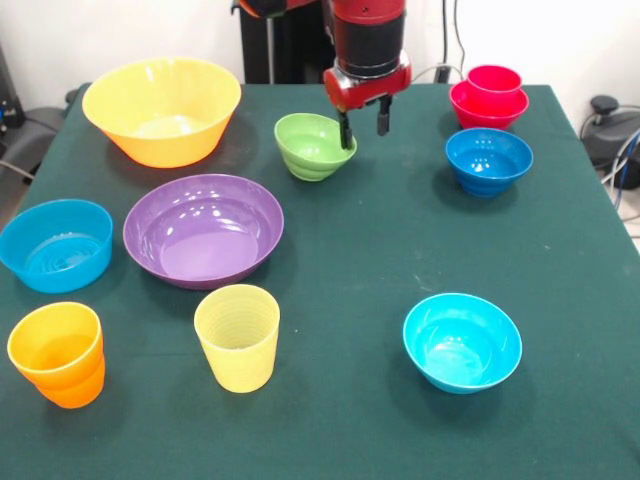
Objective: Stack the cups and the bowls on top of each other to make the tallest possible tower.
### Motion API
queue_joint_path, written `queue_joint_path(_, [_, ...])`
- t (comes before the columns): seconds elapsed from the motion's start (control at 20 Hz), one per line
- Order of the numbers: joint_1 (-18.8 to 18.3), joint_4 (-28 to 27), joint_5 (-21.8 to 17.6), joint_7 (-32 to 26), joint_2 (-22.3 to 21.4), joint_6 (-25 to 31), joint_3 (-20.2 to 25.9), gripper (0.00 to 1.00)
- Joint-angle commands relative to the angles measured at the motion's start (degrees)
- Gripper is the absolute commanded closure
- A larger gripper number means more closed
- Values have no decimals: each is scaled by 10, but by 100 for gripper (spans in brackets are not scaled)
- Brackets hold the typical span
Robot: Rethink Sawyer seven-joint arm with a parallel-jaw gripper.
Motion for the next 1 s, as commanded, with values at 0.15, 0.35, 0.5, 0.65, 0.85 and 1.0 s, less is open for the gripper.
queue_joint_path(0.15, [0,-60,-2,-86,-13,42,35,0])
queue_joint_path(0.35, [-7,-70,0,-102,-9,50,40,0])
queue_joint_path(0.5, [-6,-74,-2,-104,-9,52,41,0])
queue_joint_path(0.65, [-7,-78,-6,-105,-7,50,41,0])
queue_joint_path(0.85, [-5,-80,-13,-105,-5,44,40,0])
queue_joint_path(1.0, [-6,-77,-15,-103,-6,40,40,0])
